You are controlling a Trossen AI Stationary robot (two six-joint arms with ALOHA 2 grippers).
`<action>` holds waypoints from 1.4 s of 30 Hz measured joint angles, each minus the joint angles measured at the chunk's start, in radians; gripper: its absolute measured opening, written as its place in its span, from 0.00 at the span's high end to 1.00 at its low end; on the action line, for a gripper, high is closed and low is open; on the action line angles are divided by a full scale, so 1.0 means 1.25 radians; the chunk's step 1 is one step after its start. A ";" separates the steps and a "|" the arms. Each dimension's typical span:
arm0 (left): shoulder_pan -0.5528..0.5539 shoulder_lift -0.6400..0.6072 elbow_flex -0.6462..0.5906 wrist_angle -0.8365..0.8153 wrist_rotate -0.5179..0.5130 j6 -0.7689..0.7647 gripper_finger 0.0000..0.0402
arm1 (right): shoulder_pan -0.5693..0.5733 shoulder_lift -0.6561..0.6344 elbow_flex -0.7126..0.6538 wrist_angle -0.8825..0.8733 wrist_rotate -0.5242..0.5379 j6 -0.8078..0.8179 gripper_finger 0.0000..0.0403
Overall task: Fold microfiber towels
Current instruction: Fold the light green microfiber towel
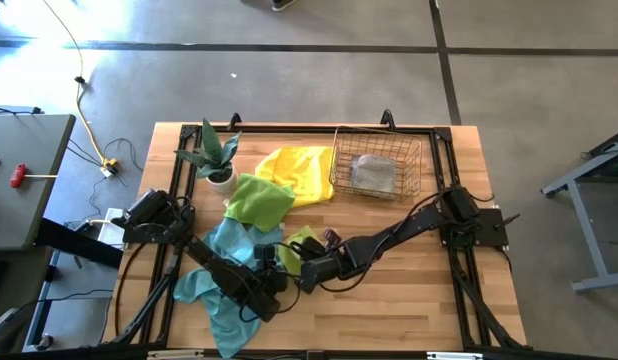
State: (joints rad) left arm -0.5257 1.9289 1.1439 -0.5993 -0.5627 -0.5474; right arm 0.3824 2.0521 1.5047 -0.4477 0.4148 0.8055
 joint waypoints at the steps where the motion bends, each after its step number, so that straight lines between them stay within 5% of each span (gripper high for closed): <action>1: 0.000 0.000 0.000 0.000 0.000 0.000 0.71 | 0.000 0.000 0.000 0.001 0.000 0.000 0.89; 12: 0.000 0.000 0.000 0.000 0.018 -0.001 0.71 | -0.002 -0.013 0.000 0.043 -0.054 -0.022 0.62; 22: -0.030 0.000 0.020 0.001 0.049 -0.023 0.71 | -0.002 -0.040 0.000 -0.089 -0.027 -0.060 0.61; 31: -0.040 0.000 0.050 0.052 -0.026 0.030 0.71 | 0.009 -0.015 -0.011 -0.180 0.026 -0.038 0.61; 42: -0.017 0.000 0.050 0.075 0.005 -0.011 0.71 | 0.009 -0.007 -0.125 -0.157 -0.046 -0.021 0.61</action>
State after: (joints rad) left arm -0.5464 1.9289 1.2064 -0.5058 -0.5565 -0.5617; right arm 0.3931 2.0434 1.3480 -0.6441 0.3569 0.7797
